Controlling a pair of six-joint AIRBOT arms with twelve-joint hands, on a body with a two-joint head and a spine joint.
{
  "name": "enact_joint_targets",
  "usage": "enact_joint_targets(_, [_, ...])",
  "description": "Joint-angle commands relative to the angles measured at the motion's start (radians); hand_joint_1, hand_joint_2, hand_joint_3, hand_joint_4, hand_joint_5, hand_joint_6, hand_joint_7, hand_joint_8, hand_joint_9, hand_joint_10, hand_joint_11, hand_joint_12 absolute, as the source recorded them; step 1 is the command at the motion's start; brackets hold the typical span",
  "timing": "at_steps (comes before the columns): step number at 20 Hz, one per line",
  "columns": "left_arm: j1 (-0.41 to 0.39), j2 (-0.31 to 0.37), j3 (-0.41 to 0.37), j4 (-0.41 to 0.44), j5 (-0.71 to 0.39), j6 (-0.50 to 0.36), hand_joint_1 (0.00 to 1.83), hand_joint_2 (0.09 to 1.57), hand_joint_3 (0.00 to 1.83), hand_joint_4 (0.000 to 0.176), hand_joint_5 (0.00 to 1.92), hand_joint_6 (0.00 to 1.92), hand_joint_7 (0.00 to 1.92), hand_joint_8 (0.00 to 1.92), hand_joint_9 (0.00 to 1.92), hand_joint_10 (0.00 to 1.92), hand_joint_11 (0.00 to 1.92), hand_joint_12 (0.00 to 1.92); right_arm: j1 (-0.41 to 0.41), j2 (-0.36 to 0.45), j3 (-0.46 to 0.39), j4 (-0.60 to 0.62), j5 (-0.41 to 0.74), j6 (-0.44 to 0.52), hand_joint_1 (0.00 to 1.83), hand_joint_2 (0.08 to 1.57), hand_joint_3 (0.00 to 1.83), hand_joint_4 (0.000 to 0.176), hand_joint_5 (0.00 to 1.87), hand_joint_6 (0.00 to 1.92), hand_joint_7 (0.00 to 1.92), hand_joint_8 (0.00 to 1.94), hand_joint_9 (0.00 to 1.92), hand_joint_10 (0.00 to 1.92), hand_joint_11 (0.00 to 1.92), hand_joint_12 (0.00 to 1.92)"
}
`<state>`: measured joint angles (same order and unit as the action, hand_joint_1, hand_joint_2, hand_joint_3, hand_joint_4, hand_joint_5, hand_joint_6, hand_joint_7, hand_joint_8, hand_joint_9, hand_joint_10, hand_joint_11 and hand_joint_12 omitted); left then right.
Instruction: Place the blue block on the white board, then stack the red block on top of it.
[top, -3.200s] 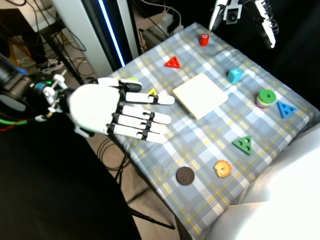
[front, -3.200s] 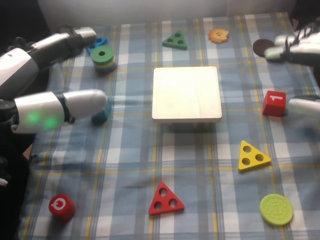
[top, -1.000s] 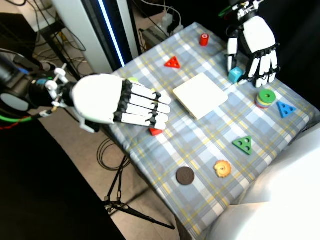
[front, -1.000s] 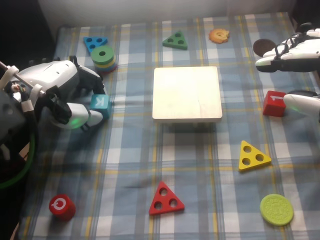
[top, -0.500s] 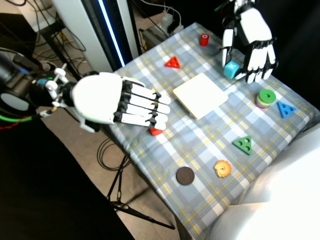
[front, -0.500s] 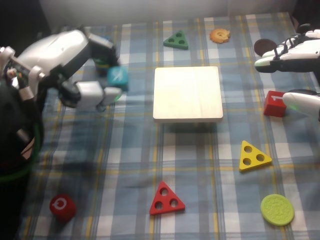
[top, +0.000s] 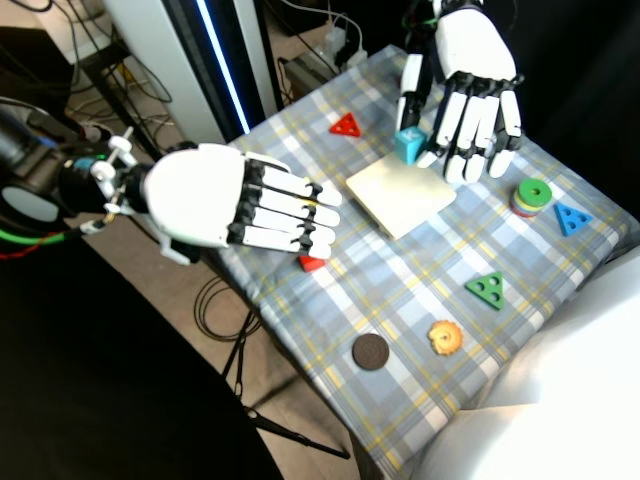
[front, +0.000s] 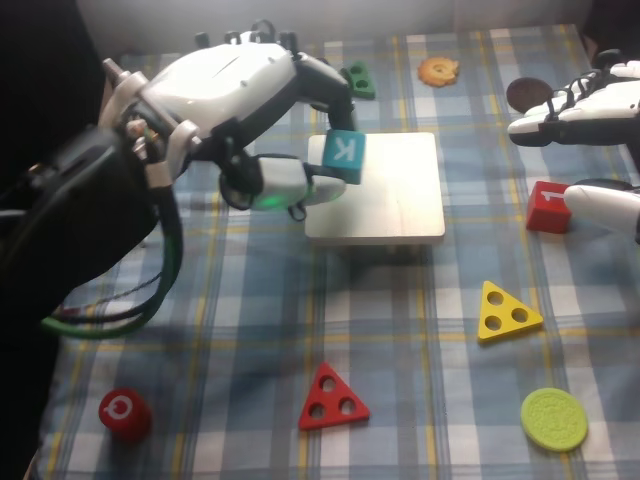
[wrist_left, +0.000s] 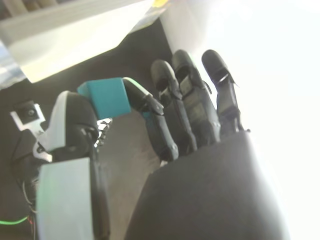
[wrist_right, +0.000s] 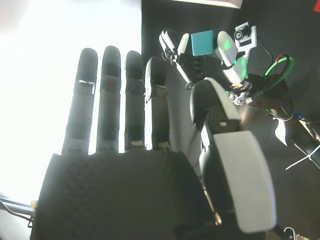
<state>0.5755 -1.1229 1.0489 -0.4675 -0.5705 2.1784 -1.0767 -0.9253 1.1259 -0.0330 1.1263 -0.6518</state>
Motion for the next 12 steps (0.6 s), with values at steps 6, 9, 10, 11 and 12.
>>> enact_joint_targets(6, [-0.047,-0.067,0.061,0.016,-0.01,-0.003,1.09,1.09,0.0,0.022,1.03,0.89,0.69,0.0,0.49,0.0,0.04,0.61,0.017,-0.004,0.007,0.015,0.124,0.008,0.41,1.36,0.0,0.006,0.56,0.0,0.61,0.0,0.57,0.0,0.32,0.47])
enact_joint_targets(9, [-0.047,-0.089,0.086,-0.002,0.009,-0.003,1.08,1.1,0.0,0.044,1.02,0.91,0.67,0.0,0.49,0.0,0.0,0.62,0.017,-0.005,0.009,0.013,0.124,0.008,0.42,1.37,0.0,0.008,0.56,0.0,0.61,0.0,0.58,0.01,0.32,0.48])
enact_joint_targets(10, [-0.047,-0.092,0.089,-0.005,0.012,-0.003,1.08,1.1,0.0,0.055,1.02,0.92,0.67,0.0,0.48,0.0,0.0,0.59,0.017,-0.005,0.009,0.013,0.124,0.008,0.43,1.37,0.0,0.007,0.56,0.0,0.62,0.0,0.59,0.0,0.31,0.53])
enact_joint_targets(11, [-0.046,-0.092,0.091,-0.007,0.013,-0.003,1.07,1.1,0.0,0.058,1.02,0.91,0.67,0.0,0.48,0.0,0.0,0.59,0.017,-0.005,0.009,0.012,0.124,0.008,0.42,1.37,0.0,0.011,0.56,0.0,0.62,0.0,0.59,0.0,0.29,0.57])
enact_joint_targets(12, [-0.044,-0.093,0.093,-0.008,0.015,-0.003,1.08,1.09,0.0,0.047,1.03,0.9,0.67,0.0,0.48,0.0,0.0,0.59,0.017,-0.005,0.009,0.012,0.124,0.008,0.42,1.37,0.0,0.009,0.55,0.0,0.62,0.0,0.58,0.0,0.28,0.58])
